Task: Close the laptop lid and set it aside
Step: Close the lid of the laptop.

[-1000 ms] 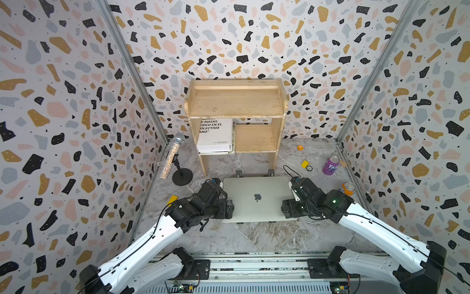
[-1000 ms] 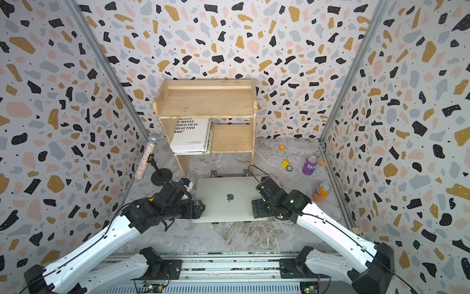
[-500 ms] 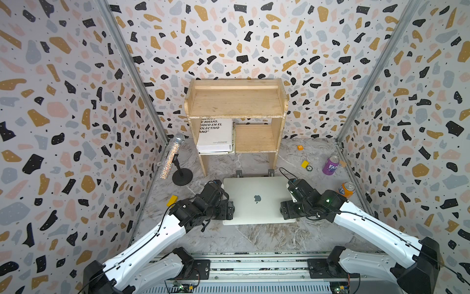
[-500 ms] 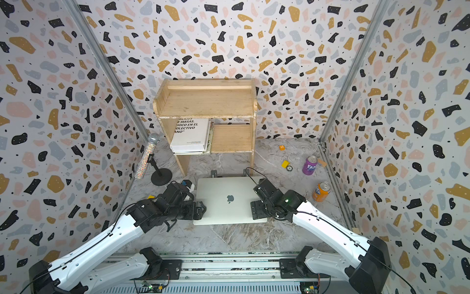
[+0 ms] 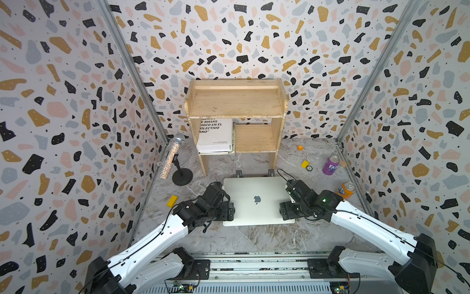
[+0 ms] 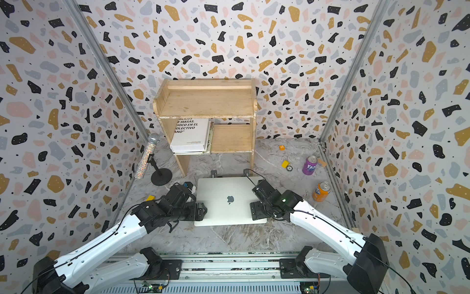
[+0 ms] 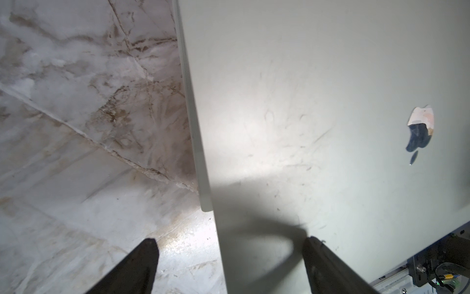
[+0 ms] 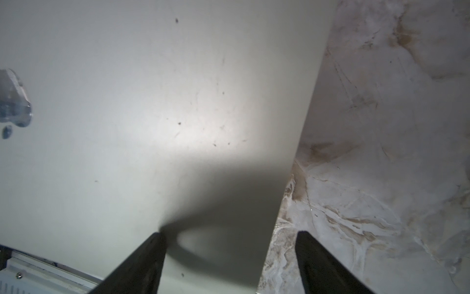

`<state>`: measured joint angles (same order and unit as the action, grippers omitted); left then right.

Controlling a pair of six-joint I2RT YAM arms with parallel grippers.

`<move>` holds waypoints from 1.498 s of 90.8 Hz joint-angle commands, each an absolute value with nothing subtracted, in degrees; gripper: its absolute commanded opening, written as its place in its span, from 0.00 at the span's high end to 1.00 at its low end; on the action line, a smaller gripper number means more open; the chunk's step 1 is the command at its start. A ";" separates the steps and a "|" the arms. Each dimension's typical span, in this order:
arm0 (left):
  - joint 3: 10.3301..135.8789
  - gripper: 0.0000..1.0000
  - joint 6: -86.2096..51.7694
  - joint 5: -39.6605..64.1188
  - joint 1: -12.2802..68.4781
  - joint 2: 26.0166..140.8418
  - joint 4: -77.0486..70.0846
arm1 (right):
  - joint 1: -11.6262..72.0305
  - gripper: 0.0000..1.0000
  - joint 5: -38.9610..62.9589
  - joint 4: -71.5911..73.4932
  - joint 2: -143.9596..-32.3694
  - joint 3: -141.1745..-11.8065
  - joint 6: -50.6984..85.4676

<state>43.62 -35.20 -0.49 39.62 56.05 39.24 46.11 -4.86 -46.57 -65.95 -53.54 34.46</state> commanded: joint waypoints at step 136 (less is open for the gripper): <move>34.06 0.10 -42.07 -6.64 39.91 59.20 24.73 | 46.05 0.15 -7.85 -40.21 -73.69 -50.45 33.22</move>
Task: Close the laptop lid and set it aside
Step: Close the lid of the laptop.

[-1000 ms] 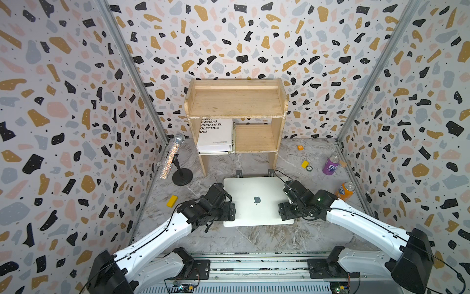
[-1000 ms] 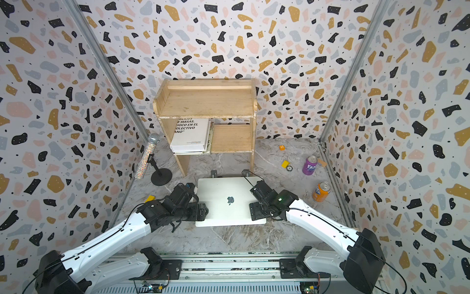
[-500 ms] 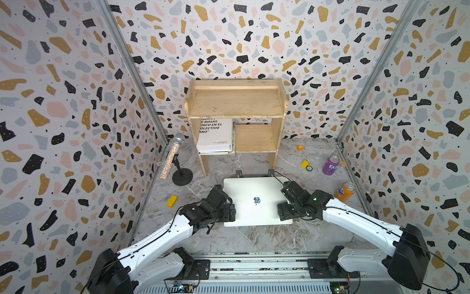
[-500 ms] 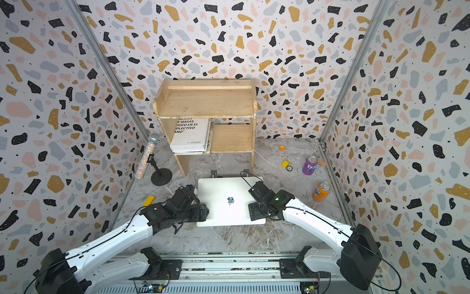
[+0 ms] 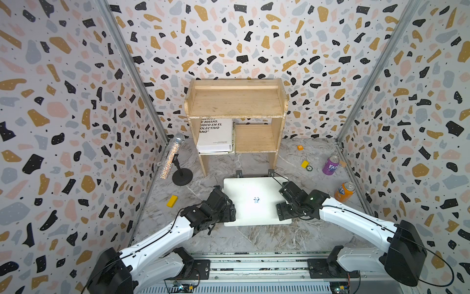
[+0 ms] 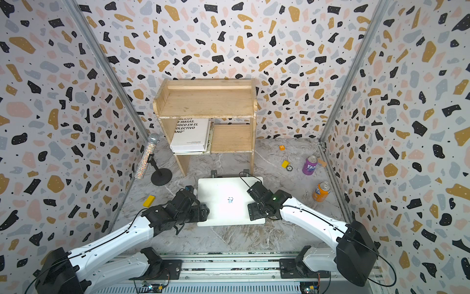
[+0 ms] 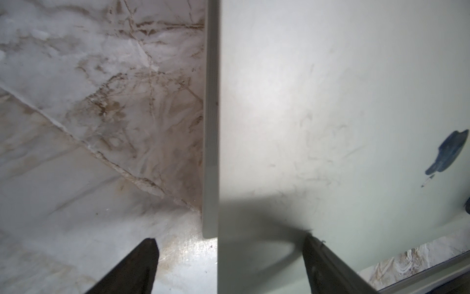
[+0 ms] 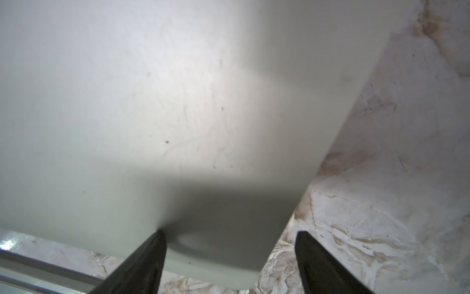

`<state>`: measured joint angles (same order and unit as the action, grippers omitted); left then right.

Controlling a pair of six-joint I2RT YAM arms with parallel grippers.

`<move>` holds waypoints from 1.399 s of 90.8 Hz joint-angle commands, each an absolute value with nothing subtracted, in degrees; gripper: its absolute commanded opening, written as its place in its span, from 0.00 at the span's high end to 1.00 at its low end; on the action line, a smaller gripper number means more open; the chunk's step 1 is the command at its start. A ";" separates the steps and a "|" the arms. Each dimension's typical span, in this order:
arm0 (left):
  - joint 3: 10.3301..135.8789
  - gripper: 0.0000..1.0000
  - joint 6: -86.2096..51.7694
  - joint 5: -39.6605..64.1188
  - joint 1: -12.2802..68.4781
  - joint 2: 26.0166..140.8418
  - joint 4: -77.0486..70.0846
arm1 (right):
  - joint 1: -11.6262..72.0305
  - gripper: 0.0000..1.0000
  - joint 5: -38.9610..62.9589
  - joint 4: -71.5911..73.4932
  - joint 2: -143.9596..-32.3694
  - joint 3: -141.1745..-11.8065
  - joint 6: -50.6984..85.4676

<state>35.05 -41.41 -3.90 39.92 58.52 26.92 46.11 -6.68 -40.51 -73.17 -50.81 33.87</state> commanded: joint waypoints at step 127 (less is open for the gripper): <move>33.56 0.10 -41.86 -6.98 39.88 68.13 17.80 | 45.02 0.16 -5.71 -33.34 -81.90 -50.98 34.36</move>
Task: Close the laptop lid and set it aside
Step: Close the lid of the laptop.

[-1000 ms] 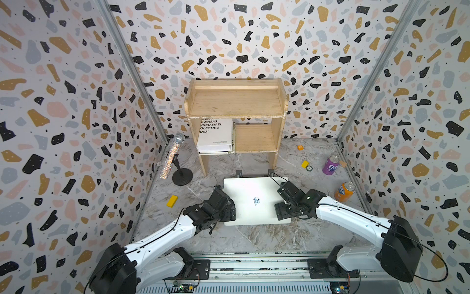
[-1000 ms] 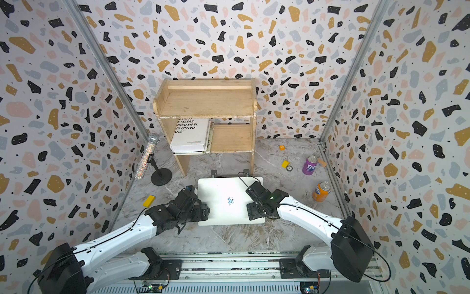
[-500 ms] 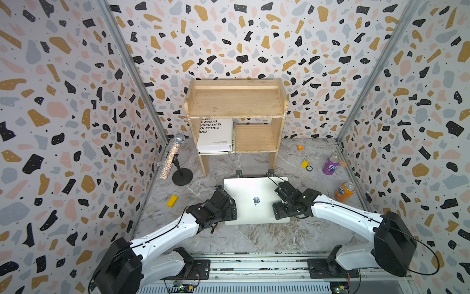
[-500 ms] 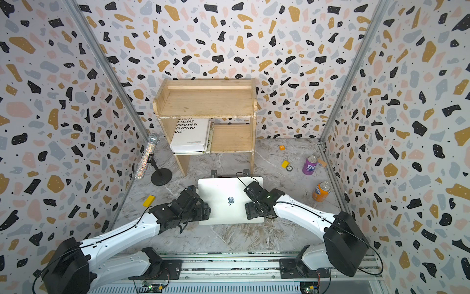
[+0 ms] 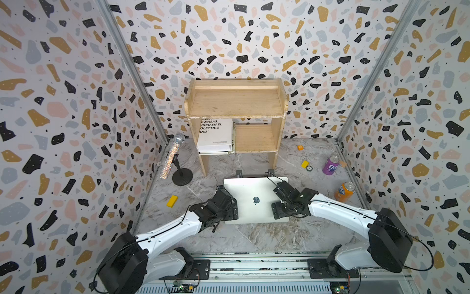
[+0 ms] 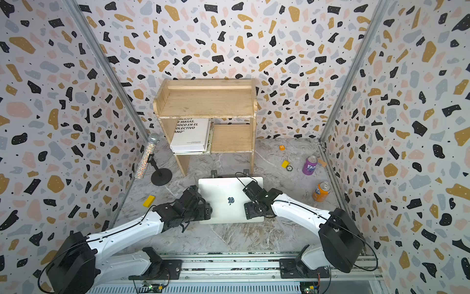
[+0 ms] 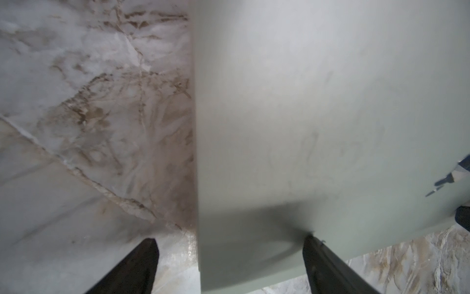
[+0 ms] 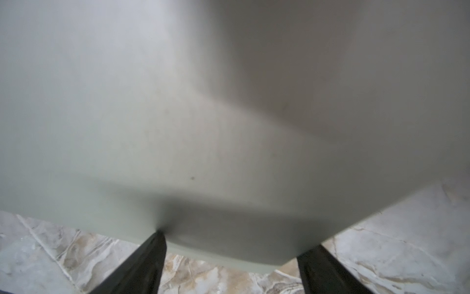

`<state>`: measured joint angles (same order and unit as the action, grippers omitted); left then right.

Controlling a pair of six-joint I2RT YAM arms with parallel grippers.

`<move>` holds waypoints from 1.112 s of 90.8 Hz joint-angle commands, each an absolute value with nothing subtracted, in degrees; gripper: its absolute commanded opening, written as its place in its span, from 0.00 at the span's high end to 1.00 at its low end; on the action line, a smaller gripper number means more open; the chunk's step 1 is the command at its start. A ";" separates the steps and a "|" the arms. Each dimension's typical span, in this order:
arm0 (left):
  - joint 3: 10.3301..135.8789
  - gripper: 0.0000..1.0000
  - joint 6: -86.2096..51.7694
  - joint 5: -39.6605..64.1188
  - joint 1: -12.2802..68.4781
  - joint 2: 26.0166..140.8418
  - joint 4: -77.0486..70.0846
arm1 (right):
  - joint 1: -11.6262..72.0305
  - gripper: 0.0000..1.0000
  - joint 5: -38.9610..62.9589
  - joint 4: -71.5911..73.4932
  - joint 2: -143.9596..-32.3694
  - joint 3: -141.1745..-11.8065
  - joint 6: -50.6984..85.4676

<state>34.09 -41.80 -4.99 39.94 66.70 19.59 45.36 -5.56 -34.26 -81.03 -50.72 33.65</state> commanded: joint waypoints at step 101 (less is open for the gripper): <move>38.54 0.11 -32.34 -1.54 39.99 67.80 2.66 | 44.91 0.15 -4.69 -25.45 -79.55 -56.03 29.86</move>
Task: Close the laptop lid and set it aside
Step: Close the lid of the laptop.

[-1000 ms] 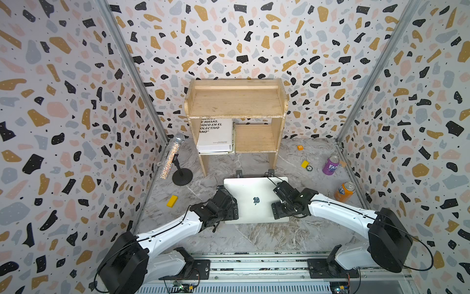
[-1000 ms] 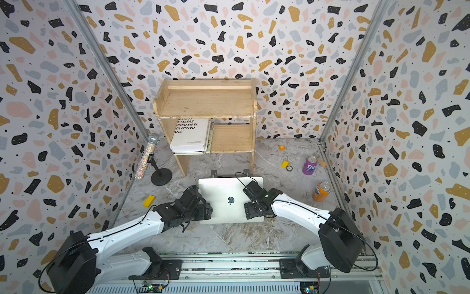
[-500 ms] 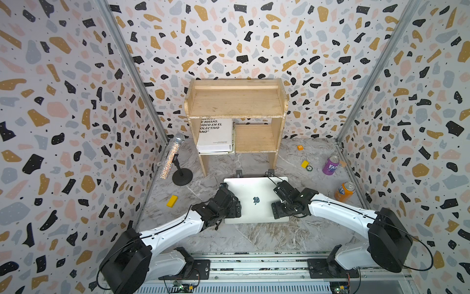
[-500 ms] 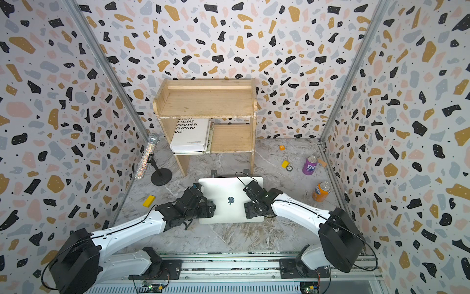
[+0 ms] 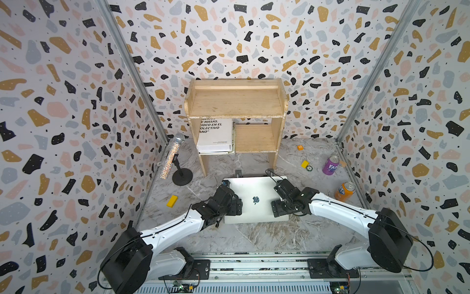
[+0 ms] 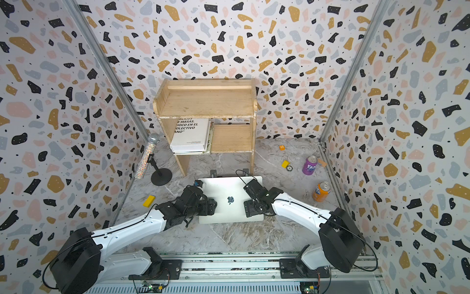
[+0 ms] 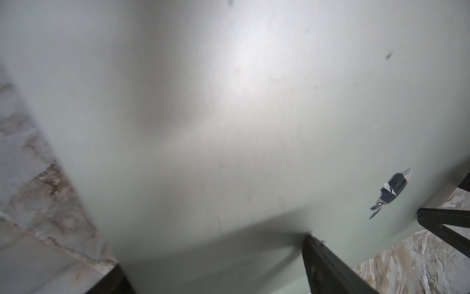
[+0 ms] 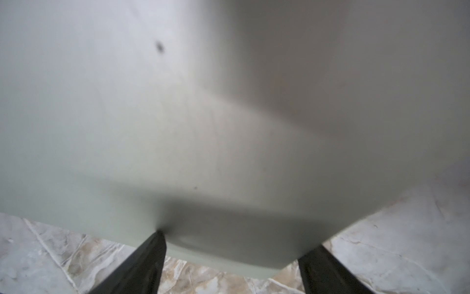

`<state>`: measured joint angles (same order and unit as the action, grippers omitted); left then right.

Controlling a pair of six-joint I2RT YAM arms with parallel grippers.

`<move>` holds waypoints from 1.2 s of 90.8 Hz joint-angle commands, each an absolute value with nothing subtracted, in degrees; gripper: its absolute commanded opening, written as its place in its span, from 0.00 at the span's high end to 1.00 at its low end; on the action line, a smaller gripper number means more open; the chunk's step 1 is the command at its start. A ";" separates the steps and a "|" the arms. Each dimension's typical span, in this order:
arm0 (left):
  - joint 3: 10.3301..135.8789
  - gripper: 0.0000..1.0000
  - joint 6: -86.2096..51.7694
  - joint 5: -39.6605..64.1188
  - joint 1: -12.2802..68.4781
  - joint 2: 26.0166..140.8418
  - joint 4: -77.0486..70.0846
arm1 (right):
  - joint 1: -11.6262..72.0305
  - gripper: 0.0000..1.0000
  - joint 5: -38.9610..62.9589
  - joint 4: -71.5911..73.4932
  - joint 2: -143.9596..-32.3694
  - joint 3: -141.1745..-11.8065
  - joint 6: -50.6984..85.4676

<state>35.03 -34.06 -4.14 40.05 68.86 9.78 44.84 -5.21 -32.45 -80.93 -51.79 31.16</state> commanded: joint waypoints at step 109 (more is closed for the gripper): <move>37.76 0.11 -34.87 -10.52 40.16 71.92 3.81 | 45.00 0.29 -9.48 -26.16 -79.70 -52.16 32.50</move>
<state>38.61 -33.74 -10.00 39.64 72.40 9.76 43.99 -9.89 -29.71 -81.54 -53.30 31.27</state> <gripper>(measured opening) 0.896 0.674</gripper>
